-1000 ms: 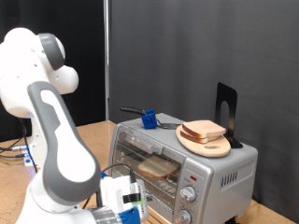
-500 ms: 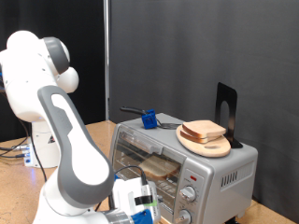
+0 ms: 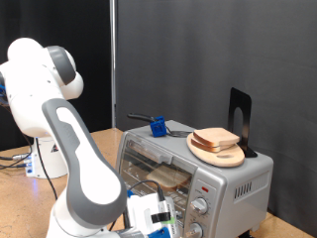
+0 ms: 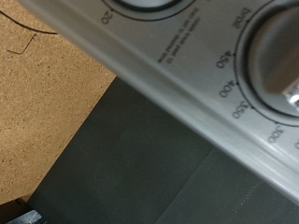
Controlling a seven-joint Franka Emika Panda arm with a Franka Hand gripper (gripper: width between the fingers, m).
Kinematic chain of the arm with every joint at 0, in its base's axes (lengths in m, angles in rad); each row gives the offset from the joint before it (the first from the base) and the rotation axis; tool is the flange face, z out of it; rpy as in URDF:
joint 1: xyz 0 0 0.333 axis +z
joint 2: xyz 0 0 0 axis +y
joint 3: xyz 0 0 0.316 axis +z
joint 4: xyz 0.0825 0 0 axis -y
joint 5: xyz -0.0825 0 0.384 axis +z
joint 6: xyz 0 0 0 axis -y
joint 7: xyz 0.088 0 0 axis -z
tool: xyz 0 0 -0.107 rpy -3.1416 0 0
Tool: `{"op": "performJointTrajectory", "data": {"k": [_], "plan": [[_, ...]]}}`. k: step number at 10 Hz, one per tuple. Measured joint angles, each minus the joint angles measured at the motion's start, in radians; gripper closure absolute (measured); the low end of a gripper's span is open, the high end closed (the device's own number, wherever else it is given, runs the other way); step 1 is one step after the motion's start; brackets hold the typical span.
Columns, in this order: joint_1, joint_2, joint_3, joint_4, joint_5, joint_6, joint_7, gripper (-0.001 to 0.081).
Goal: Make a piece of toast with the oven
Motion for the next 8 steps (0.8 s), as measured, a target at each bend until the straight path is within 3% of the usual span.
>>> {"op": "performJointTrajectory", "data": {"k": [8], "plan": [[0.045, 0.023, 0.012, 0.009, 0.005, 0.008, -0.001, 0.0124]]}}
